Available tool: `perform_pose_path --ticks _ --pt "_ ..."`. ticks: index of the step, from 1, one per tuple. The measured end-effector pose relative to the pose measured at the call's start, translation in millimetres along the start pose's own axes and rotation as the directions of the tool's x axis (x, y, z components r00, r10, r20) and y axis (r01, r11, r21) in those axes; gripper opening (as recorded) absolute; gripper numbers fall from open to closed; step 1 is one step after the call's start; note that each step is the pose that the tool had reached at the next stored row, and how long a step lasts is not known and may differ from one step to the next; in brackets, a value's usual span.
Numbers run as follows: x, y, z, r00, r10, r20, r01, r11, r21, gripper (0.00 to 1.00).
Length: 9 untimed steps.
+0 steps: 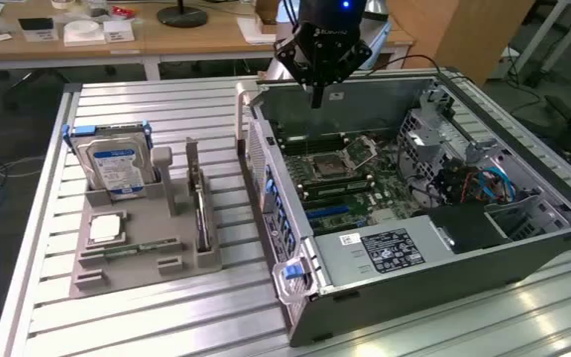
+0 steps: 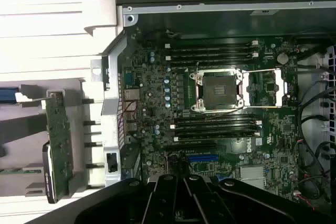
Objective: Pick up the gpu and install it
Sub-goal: 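Reach for the gpu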
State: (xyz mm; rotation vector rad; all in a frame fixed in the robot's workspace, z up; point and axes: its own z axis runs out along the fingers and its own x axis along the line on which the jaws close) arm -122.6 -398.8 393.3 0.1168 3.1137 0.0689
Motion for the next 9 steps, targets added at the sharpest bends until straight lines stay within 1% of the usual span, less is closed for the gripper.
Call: perform_pose_path --ticks 5,9 --pt "4.8 -0.4 -0.1 1.0000 0.000 0.0000 0.000 1.0000 0.0000 0.11" --pt "12.9 -1.0 -0.4 1.0000 0.000 -0.0001 0.000 1.0000 0.0001 0.11"
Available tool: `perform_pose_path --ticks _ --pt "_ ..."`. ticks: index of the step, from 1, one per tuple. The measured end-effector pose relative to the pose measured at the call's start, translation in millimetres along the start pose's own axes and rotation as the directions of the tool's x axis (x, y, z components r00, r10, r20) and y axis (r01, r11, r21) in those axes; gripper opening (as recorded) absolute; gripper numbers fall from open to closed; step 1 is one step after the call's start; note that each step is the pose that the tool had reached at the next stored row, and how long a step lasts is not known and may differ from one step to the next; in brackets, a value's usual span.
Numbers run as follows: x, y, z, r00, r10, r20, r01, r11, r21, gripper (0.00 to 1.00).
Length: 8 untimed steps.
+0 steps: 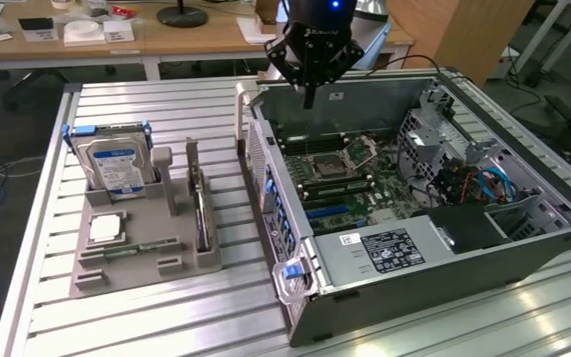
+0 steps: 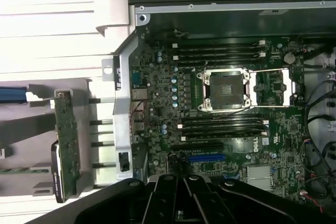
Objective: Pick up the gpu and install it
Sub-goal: 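Reach for the gpu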
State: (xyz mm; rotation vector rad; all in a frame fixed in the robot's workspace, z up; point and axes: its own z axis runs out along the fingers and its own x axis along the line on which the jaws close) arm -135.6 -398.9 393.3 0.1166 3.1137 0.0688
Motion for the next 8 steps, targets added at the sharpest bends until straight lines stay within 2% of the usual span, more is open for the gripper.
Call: perform_pose_path --ticks 8 --pt "15.8 -1.2 -0.4 1.0000 0.000 0.0001 0.000 1.0000 0.0000 0.11"
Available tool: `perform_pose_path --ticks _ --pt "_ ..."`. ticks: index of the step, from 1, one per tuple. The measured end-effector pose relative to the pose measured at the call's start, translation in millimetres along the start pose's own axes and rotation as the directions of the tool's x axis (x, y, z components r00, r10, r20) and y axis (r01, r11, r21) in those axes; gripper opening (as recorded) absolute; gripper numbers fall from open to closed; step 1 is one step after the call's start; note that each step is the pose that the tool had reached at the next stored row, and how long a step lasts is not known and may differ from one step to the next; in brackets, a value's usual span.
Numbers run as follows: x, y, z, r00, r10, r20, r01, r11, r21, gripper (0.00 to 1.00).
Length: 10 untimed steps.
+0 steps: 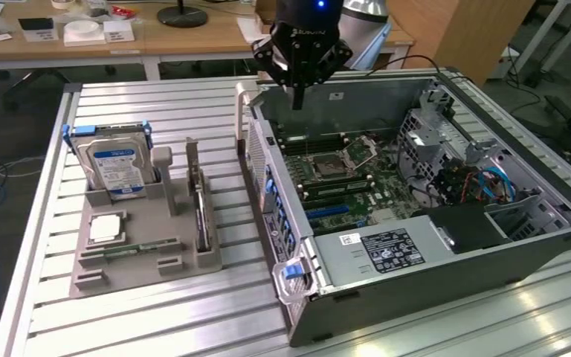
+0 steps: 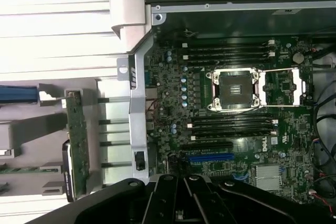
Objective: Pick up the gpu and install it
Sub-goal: 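Reach for the gpu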
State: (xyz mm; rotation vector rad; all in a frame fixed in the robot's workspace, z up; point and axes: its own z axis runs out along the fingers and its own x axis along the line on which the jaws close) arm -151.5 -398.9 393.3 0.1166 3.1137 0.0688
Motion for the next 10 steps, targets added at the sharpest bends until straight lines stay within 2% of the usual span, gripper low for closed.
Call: perform_pose_path --ticks 10 --pt "14.3 -1.1 -0.4 1.0000 0.000 0.0000 0.000 1.0000 0.0000 0.11"
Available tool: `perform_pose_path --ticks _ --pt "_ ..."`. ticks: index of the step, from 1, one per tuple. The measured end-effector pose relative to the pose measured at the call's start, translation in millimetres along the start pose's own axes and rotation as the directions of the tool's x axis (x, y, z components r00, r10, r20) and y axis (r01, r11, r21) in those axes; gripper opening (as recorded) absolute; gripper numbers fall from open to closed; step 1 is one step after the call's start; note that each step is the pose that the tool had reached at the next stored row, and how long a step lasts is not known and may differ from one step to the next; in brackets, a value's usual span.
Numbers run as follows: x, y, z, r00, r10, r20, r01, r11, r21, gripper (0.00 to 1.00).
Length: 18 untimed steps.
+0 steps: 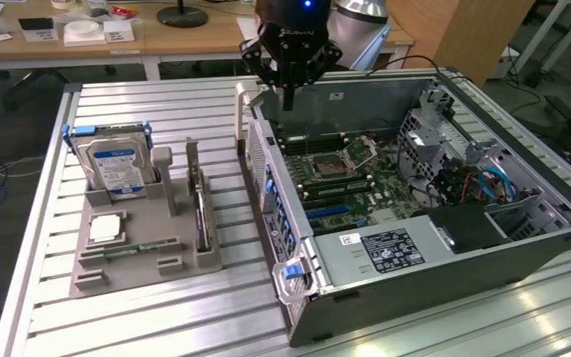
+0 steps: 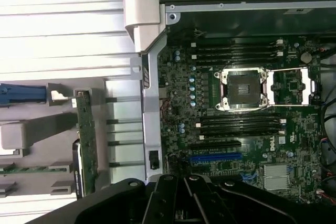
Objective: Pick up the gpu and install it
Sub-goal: 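Reach for the gpu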
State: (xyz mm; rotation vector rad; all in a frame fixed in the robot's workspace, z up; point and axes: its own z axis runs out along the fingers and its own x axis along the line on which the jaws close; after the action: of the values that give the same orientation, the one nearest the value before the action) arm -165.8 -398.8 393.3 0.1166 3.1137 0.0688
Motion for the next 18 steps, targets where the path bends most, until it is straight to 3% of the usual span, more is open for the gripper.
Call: perform_pose_path --ticks 18 --pt "22.2 -1.7 -0.6 1.0000 0.000 0.0000 0.000 1.0000 0.0000 0.11"
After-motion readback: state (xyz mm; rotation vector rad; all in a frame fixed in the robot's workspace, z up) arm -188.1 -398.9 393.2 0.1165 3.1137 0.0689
